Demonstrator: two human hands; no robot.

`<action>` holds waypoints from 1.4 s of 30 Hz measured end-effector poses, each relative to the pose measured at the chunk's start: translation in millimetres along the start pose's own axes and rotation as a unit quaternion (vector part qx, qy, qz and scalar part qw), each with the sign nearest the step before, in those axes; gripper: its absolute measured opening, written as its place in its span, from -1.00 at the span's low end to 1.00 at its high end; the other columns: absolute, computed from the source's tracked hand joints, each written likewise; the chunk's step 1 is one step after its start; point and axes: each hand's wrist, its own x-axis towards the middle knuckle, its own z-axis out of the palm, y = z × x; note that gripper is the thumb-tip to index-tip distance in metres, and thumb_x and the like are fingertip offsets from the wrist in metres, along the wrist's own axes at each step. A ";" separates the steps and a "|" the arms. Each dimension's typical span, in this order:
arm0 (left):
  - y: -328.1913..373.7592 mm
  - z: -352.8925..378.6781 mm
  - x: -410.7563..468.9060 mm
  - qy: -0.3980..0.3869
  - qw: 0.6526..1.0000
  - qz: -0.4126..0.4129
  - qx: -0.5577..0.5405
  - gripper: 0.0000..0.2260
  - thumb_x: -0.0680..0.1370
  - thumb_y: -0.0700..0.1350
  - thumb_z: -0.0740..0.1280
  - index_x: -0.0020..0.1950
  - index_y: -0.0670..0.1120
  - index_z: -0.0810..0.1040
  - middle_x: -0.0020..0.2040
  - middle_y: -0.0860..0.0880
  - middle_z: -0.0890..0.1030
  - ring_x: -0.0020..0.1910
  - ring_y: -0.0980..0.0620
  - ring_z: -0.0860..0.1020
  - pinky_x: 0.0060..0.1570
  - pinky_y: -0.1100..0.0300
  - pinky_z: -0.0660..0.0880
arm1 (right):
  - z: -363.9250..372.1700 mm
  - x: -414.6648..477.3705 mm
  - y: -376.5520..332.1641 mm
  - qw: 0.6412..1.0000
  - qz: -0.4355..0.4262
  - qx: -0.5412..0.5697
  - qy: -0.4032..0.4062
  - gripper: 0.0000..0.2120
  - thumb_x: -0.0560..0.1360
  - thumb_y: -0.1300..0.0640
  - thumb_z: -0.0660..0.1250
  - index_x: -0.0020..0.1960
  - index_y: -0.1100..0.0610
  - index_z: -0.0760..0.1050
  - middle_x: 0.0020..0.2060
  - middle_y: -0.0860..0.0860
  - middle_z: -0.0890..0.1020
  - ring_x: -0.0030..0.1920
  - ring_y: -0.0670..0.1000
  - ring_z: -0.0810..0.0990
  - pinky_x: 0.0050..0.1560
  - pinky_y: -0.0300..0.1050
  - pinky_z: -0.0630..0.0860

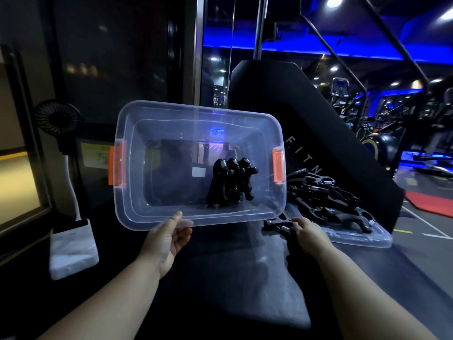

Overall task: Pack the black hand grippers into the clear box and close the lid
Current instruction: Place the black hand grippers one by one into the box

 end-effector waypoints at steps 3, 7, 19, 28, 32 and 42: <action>0.3 0.7 -1.6 0.000 1.000 0.002 0.003 -0.78 0.52 -0.05 0.35 -0.21 -0.19 0.60 -0.30 -0.04 0.68 -0.36 0.12 0.61 -0.38 0.29 0.54 | -6.9 -10.0 6.8 1.000 0.000 -0.011 -0.001 -0.73 0.59 -0.01 0.19 0.22 0.02 0.53 0.13 0.08 0.62 0.15 0.09 0.53 0.00 -0.14 0.37; 0.3 0.7 -3.5 -0.004 1.000 0.003 0.004 -0.78 0.52 -0.05 0.35 -0.21 -0.19 0.60 -0.30 -0.04 0.68 -0.37 0.13 0.61 -0.38 0.29 0.55 | -12.2 -25.1 16.0 1.000 -0.009 -0.013 0.021 -0.70 0.55 -0.12 0.26 0.18 0.00 0.55 0.09 0.02 0.65 0.10 0.05 0.55 -0.06 -0.16 0.34; -0.8 -2.5 -1.5 -0.009 1.000 -0.005 0.003 -0.78 0.49 -0.02 0.38 -0.23 -0.17 0.61 -0.27 -0.05 0.68 -0.33 0.12 0.62 -0.35 0.28 0.55 | -12.2 -64.1 12.2 0.986 0.027 -0.141 0.085 -0.13 0.15 -0.63 0.16 0.27 -0.11 0.42 0.15 -0.07 0.59 0.27 0.04 0.40 0.13 -0.02 0.41; -0.4 -3.1 -1.9 -0.015 1.000 -0.010 0.003 -0.77 0.51 -0.03 0.37 -0.18 -0.20 0.61 -0.25 -0.05 0.69 -0.35 0.13 0.62 -0.35 0.29 0.55 | -6.6 -66.6 8.1 0.972 0.021 -0.221 0.076 0.02 0.13 -0.66 0.08 0.43 -0.11 0.25 0.35 0.03 0.38 0.40 0.12 0.23 0.29 0.09 0.29; -0.4 -2.4 -2.3 -0.013 1.000 -0.008 0.002 -0.77 0.51 -0.03 0.36 -0.16 -0.20 0.60 -0.25 -0.05 0.69 -0.34 0.13 0.62 -0.35 0.28 0.55 | -2.5 -63.4 8.4 0.972 0.037 -0.227 0.039 0.06 0.15 -0.67 0.04 0.48 -0.08 0.15 0.36 0.04 0.43 0.41 0.12 0.26 0.30 0.10 0.28; 0.6 -1.1 -3.4 -0.011 1.000 -0.007 0.004 -0.78 0.52 -0.04 0.36 -0.14 -0.20 0.59 -0.26 -0.04 0.69 -0.34 0.13 0.62 -0.34 0.28 0.56 | -8.0 -68.5 8.8 0.991 0.008 -0.100 0.086 -0.05 0.07 -0.45 0.42 0.37 -0.16 0.25 0.21 0.02 0.43 0.15 0.14 0.52 0.06 -0.02 0.49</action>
